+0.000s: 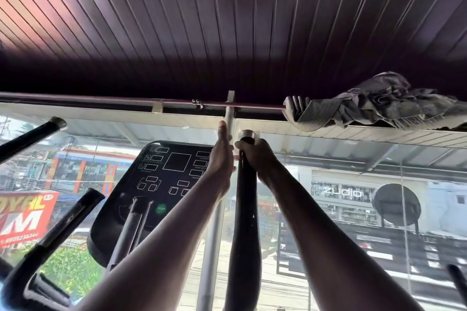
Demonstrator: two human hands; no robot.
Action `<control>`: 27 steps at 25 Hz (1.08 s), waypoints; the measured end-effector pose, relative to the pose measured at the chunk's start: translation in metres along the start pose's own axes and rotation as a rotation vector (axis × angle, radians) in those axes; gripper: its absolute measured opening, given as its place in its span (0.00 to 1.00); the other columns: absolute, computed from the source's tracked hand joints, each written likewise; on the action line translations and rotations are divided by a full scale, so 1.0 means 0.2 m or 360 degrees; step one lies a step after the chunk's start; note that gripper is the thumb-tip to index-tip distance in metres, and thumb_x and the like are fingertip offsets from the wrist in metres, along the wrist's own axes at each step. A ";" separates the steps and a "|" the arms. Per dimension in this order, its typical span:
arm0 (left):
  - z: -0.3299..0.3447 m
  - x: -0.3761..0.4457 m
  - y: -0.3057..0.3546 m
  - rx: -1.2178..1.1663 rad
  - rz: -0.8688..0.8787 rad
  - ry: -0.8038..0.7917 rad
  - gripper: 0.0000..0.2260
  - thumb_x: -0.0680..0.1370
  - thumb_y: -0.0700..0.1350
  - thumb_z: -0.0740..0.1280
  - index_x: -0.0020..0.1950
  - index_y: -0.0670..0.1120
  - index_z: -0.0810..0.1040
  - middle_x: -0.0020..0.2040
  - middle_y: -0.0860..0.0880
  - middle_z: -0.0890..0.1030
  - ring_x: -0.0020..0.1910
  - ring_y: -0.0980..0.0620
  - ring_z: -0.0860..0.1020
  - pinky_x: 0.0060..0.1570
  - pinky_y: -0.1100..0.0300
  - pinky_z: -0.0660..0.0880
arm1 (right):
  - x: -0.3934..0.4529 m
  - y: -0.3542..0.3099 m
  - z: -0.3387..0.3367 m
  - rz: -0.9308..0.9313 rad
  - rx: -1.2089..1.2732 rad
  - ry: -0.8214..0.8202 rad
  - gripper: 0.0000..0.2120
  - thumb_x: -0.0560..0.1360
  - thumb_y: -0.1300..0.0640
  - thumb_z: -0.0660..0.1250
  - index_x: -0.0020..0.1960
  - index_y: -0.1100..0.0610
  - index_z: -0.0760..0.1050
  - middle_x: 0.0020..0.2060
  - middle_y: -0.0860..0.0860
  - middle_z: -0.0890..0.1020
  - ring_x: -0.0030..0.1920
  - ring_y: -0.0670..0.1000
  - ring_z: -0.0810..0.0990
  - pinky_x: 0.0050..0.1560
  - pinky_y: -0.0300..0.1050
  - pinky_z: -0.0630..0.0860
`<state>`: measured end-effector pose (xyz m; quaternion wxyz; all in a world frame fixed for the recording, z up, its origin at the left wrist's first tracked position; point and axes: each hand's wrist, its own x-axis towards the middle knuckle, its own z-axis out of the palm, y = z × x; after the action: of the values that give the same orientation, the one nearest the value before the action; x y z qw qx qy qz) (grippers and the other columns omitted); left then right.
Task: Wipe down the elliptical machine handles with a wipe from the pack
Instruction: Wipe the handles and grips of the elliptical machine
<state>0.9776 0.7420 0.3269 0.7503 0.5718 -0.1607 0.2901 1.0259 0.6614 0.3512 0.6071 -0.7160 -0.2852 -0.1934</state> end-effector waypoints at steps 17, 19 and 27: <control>-0.08 -0.07 -0.11 -0.0121 -0.0115 -0.0132 0.35 0.79 0.67 0.44 0.74 0.44 0.67 0.72 0.40 0.70 0.59 0.45 0.72 0.41 0.57 0.71 | 0.00 -0.06 -0.18 -0.0853 -0.1657 -0.0446 0.16 0.81 0.53 0.54 0.61 0.51 0.77 0.70 0.47 0.72 0.77 0.51 0.54 0.73 0.64 0.55; -0.09 -0.07 -0.12 -0.0133 -0.0137 -0.0140 0.35 0.79 0.67 0.44 0.74 0.45 0.67 0.71 0.40 0.71 0.57 0.47 0.72 0.38 0.57 0.70 | -0.01 -0.08 -0.15 -0.0745 -0.1767 -0.0461 0.15 0.81 0.55 0.55 0.60 0.53 0.78 0.70 0.48 0.72 0.77 0.53 0.53 0.74 0.63 0.51; -0.12 -0.10 -0.14 -0.0166 -0.0168 -0.0161 0.35 0.80 0.67 0.44 0.74 0.45 0.67 0.69 0.42 0.72 0.56 0.48 0.72 0.39 0.57 0.71 | -0.06 -0.01 -0.16 -0.0868 -0.1531 -0.0399 0.21 0.77 0.48 0.52 0.60 0.53 0.79 0.68 0.48 0.74 0.76 0.50 0.57 0.72 0.63 0.57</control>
<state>0.9774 0.7545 0.2864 0.7842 0.5536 -0.1830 0.2122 1.0173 0.6275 0.3519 0.1019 -0.8299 -0.4096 -0.3649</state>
